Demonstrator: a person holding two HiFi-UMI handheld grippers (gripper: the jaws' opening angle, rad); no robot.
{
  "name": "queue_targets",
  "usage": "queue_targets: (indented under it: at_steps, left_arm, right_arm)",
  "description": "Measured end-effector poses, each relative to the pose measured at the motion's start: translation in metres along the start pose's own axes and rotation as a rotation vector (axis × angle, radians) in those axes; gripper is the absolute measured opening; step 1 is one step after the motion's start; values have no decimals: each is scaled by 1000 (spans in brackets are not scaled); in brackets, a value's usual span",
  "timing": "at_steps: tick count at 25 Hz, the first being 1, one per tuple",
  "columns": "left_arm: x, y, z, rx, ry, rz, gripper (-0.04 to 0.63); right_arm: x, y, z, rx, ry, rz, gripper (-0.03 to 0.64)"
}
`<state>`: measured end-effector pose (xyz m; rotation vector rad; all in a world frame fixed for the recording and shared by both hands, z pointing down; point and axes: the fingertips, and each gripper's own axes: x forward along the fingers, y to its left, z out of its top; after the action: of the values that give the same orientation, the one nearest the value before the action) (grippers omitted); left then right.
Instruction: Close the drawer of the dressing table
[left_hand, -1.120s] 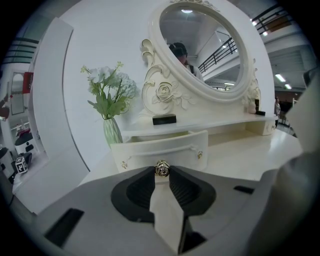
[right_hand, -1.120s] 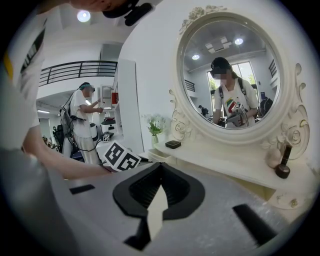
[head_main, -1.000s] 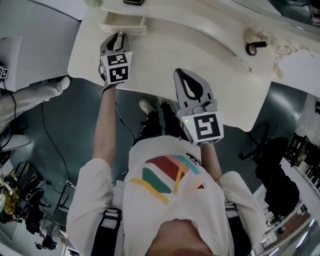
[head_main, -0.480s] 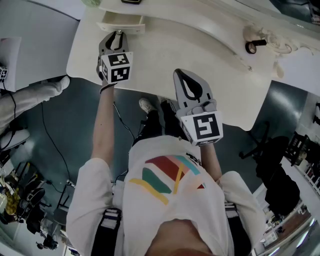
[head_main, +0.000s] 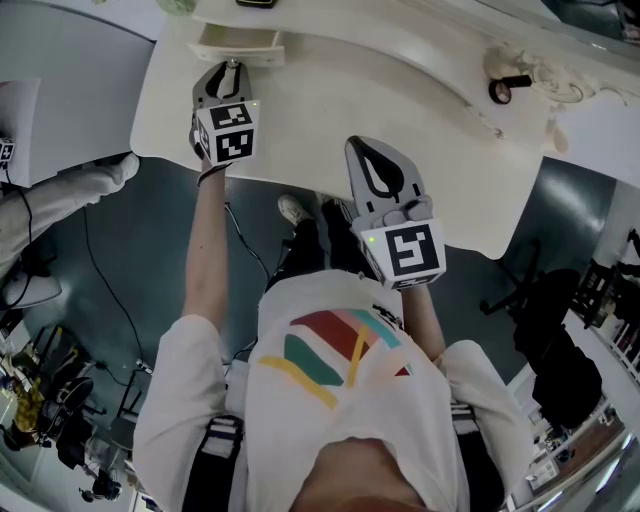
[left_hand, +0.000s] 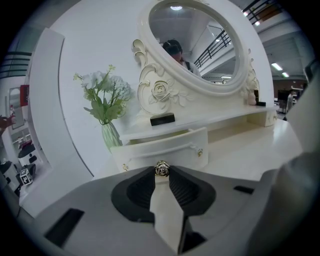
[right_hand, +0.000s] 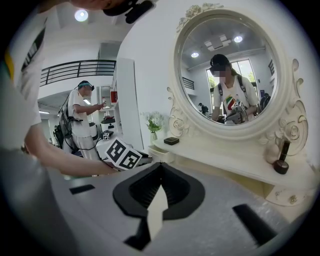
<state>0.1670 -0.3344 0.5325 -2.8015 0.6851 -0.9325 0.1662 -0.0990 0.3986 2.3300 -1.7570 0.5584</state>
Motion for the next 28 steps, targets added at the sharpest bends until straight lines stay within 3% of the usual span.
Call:
queue_targets:
  at_steps: [28]
  left_arm:
    - [21,1,8,-1,1,0,83]
  right_arm:
    - [9,-14,-2,-2,5,-11,-2]
